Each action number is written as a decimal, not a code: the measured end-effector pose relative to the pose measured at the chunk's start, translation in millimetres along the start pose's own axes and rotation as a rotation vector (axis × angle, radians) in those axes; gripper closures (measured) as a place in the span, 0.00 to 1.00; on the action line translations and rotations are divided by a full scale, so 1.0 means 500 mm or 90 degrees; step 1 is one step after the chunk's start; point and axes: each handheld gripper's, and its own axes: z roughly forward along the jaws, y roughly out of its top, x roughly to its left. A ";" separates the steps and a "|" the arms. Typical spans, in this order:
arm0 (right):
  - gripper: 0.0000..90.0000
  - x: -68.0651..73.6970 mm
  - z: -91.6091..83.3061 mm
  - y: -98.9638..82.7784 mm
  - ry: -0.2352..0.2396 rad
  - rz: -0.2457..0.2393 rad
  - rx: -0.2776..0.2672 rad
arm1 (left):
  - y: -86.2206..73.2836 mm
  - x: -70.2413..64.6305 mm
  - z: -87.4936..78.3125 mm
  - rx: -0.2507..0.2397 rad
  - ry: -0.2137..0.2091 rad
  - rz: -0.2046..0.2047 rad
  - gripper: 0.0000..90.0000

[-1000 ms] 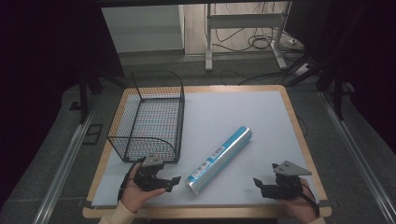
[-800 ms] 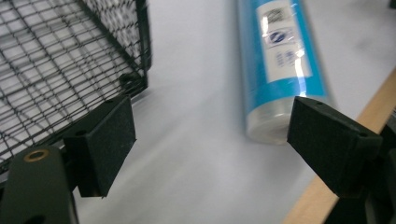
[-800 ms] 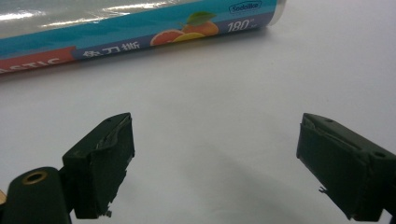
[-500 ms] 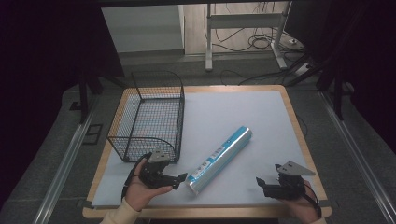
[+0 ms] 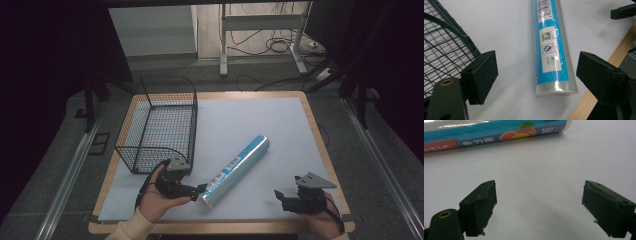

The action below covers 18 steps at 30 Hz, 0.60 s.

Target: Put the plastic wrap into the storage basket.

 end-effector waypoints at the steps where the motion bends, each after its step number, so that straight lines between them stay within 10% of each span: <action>1: 0.14 0.000 0.000 0.000 -0.002 0.001 0.002 | 0.002 -0.001 0.001 0.001 -0.001 0.001 0.19; 18: 0.15 0.000 -0.002 -0.003 -0.007 -0.007 0.005 | 0.069 -0.029 0.045 0.033 -0.005 0.036 0.20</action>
